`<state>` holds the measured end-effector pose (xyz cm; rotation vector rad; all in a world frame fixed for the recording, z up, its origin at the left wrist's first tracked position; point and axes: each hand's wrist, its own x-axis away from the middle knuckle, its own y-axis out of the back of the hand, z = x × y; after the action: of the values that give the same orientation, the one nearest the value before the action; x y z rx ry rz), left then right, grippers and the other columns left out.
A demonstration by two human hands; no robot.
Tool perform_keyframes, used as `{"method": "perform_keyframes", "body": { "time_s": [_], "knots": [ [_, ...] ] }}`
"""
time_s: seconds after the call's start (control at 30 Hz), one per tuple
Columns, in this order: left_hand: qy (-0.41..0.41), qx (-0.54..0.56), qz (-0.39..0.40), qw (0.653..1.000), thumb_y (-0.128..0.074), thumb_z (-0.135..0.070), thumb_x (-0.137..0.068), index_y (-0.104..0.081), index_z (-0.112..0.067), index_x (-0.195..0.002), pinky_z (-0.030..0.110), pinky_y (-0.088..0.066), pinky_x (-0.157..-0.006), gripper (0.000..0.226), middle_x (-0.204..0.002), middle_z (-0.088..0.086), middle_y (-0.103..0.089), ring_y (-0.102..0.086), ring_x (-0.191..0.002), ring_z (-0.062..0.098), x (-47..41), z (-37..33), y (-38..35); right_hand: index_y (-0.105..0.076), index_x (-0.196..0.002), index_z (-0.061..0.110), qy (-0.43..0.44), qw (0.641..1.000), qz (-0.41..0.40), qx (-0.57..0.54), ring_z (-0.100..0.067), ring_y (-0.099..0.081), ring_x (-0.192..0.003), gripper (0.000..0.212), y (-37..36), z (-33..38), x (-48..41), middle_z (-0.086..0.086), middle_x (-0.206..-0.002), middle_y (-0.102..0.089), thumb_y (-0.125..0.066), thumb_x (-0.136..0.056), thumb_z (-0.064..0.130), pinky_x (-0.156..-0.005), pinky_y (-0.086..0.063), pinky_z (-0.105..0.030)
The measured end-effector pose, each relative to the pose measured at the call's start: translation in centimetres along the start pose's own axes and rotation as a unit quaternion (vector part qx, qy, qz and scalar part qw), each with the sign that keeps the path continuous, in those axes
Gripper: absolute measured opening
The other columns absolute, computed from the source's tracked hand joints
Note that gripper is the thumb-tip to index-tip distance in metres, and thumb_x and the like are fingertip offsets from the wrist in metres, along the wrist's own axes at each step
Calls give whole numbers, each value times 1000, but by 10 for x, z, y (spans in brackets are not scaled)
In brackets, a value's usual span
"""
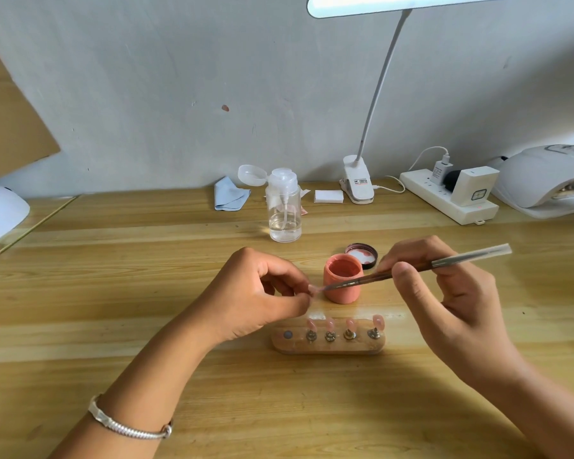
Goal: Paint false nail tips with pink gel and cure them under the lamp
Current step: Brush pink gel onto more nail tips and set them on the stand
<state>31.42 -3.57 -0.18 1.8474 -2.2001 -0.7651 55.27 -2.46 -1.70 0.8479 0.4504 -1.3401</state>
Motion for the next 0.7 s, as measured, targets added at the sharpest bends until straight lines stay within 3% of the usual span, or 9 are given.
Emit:
{"method": "perform_keyframes", "body": {
  "time_s": [0.7],
  "knots": [
    [-3,7,-3,1000,-82,-1,-75,-80,-20,-78,16,-48,-60,19,-75,-2,-75,-59,-62,0,1,0,0,-69,-88,14,4,1000,-12,16,-13,-65,-86,18,2,-2,1,-1,-87,-68,-54,-93,23,-80,-45,-16]
  ]
}}
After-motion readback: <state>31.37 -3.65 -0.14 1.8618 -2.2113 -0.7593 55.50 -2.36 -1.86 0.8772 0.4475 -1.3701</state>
